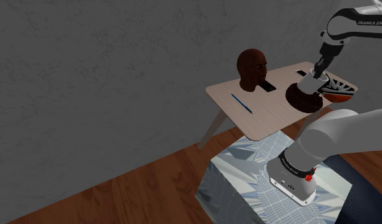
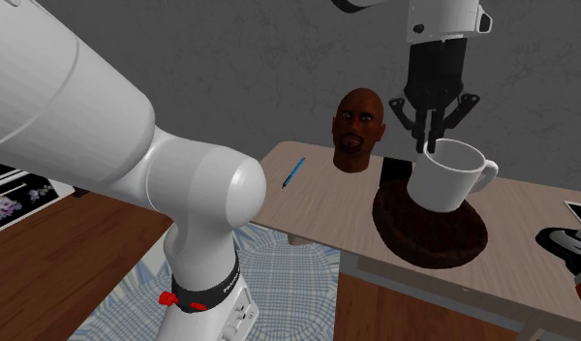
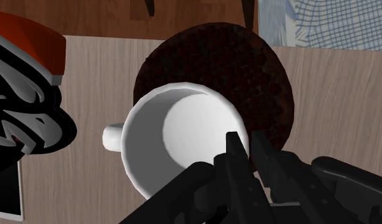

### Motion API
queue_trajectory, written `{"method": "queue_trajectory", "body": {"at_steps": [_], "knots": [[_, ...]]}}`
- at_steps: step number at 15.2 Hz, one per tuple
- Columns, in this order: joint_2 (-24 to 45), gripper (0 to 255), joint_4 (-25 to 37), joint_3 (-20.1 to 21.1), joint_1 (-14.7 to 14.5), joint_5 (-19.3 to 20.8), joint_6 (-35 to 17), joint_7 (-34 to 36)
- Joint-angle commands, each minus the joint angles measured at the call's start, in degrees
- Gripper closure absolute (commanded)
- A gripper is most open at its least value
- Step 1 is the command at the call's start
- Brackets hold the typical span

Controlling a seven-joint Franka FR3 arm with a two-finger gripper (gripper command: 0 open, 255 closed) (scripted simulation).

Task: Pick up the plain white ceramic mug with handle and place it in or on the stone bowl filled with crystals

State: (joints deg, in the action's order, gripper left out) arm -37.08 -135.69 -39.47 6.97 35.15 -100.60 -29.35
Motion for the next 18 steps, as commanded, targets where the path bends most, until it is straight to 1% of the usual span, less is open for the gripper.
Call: {"method": "queue_trajectory", "body": {"at_steps": [1,6,10,18], "knots": [[0.2,0,-0.3,-0.2,0.1,0.1,0.2,0.0],[0.3,0,-0.3,-0.3,0.1,0.1,0.1,0.0],[0.4,0,6.1,2.9,-0.8,-2.5,6.7,-0.7],[0.4,0,6.1,2.9,-0.8,-2.5,6.7,-0.7]]}}
